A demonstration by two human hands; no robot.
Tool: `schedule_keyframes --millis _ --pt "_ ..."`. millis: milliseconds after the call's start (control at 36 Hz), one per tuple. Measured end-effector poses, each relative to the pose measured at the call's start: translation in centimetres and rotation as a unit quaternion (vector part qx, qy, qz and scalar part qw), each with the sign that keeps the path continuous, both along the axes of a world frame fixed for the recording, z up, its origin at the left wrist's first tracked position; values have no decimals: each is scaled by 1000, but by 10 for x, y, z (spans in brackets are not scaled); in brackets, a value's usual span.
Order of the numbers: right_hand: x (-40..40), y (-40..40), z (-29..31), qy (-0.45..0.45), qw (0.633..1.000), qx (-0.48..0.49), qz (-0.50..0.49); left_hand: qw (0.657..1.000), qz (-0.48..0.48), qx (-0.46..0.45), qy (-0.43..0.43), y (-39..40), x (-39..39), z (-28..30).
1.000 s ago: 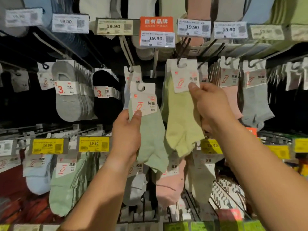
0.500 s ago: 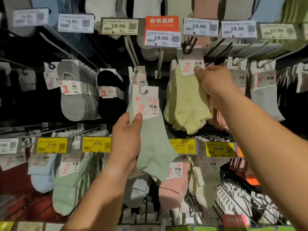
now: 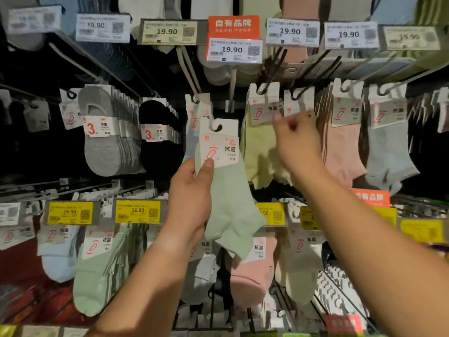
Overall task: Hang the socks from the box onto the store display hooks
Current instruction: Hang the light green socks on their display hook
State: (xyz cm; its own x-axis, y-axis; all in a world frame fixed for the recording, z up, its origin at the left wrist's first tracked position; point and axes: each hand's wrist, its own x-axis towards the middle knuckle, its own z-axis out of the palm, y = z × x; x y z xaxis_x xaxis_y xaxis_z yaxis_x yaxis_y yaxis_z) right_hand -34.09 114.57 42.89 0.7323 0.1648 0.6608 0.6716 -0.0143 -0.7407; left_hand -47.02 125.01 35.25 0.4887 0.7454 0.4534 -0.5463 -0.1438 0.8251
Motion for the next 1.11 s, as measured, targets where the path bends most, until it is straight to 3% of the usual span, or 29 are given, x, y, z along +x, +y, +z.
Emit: schedule_keyframes --millis 83,250,361,556,806,1111 --pt "-38 -4 -39 23 994 -67 86 999 11 51 -8 -9 14 11" --pt "-31 -17 -33 -39 999 24 18 961 111 253 11 -33 41 44" --pt "-18 -30 -9 -102 994 33 -8 937 163 309 -14 -44 53 66" --pt "-5 -37 20 -135 990 -14 -28 952 136 275 -20 -51 64 86" --pt "5 -38 -4 -131 991 -31 -16 954 133 269 -23 -50 72 59" --pt "11 -36 46 -115 992 -44 -11 966 117 230 -18 -47 82 106"
